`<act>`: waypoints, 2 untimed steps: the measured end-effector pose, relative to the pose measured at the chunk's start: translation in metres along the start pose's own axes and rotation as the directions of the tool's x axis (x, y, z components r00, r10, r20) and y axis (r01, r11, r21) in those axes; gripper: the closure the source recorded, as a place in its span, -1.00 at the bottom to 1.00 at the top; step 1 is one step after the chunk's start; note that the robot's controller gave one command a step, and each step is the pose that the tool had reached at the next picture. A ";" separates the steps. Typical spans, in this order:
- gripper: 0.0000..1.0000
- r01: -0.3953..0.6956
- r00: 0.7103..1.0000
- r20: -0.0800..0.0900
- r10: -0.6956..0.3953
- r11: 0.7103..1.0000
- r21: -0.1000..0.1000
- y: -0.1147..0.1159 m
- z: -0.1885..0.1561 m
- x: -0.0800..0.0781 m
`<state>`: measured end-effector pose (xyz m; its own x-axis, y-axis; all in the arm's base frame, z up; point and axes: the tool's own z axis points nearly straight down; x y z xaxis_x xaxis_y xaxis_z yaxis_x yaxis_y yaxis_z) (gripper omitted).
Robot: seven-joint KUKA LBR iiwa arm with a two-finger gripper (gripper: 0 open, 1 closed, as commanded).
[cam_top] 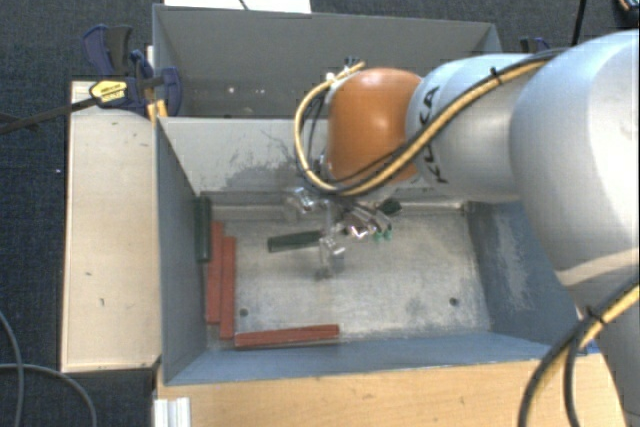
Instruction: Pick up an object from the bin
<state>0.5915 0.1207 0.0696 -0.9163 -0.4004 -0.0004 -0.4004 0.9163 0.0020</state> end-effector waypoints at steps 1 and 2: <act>1.00 -0.002 1.000 0.002 0.002 1.000 0.001 -0.001 -0.001 0.000; 1.00 0.016 1.000 0.010 -0.016 1.000 0.002 0.036 -0.108 0.006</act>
Offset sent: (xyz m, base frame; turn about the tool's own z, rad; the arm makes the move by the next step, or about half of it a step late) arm 0.0000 0.0000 0.0000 0.0000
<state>0.5715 0.1512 0.1781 -0.9098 -0.4149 -0.0106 -0.4149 0.9098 -0.0002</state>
